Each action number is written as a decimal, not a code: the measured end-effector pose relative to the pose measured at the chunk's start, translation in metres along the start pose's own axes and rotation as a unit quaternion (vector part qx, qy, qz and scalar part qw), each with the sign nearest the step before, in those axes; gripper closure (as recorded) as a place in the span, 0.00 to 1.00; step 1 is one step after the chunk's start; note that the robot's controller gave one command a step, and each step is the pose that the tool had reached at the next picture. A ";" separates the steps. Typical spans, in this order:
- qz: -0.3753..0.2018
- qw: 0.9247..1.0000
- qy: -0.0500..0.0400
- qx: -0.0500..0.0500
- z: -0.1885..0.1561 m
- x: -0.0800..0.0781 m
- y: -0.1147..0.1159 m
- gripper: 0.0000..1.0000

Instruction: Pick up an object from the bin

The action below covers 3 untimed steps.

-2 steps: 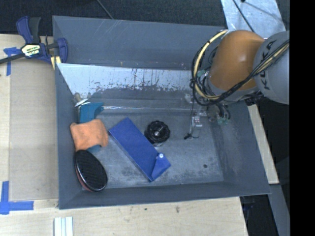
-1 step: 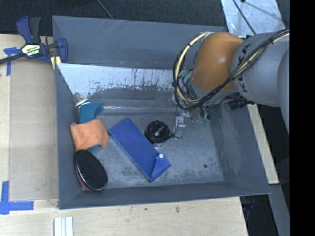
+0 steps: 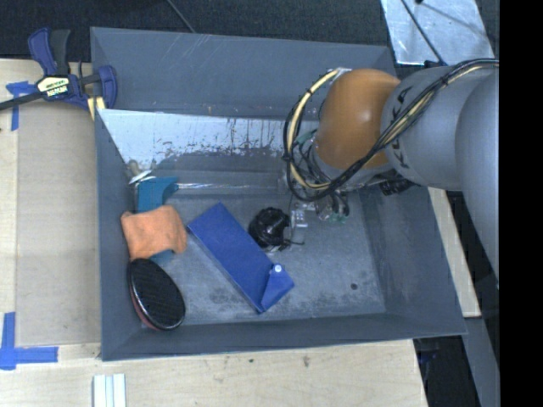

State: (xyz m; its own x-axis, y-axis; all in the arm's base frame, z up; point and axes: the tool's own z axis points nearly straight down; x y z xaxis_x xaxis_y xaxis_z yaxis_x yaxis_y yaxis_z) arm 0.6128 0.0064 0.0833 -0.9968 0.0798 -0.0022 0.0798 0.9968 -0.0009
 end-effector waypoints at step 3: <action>0.039 0.999 -0.003 -0.001 0.010 0.005 0.049 1.00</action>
Offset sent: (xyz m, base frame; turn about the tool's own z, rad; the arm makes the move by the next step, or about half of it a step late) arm -0.0036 0.0500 -0.0133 0.0800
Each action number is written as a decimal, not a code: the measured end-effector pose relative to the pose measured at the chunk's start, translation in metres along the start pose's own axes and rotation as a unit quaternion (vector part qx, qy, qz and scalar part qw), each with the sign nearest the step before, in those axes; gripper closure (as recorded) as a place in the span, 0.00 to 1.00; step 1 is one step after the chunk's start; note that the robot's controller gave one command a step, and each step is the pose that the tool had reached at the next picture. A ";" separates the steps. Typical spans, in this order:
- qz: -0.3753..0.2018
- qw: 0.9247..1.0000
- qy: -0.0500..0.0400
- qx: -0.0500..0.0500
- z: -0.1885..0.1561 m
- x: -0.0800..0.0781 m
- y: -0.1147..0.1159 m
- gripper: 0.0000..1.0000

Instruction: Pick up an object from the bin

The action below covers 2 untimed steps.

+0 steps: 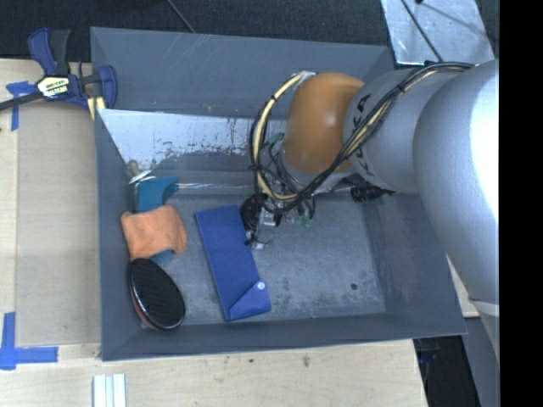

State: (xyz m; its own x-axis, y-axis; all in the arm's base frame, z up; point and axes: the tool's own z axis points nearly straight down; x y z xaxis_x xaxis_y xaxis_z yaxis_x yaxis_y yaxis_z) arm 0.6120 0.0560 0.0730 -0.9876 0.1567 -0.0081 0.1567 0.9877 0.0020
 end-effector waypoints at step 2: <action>0.009 1.000 0.003 0.001 -0.101 0.015 0.001 1.00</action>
Offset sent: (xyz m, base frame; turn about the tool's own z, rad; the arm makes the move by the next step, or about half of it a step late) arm 0.0000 0.0000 0.0000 0.0000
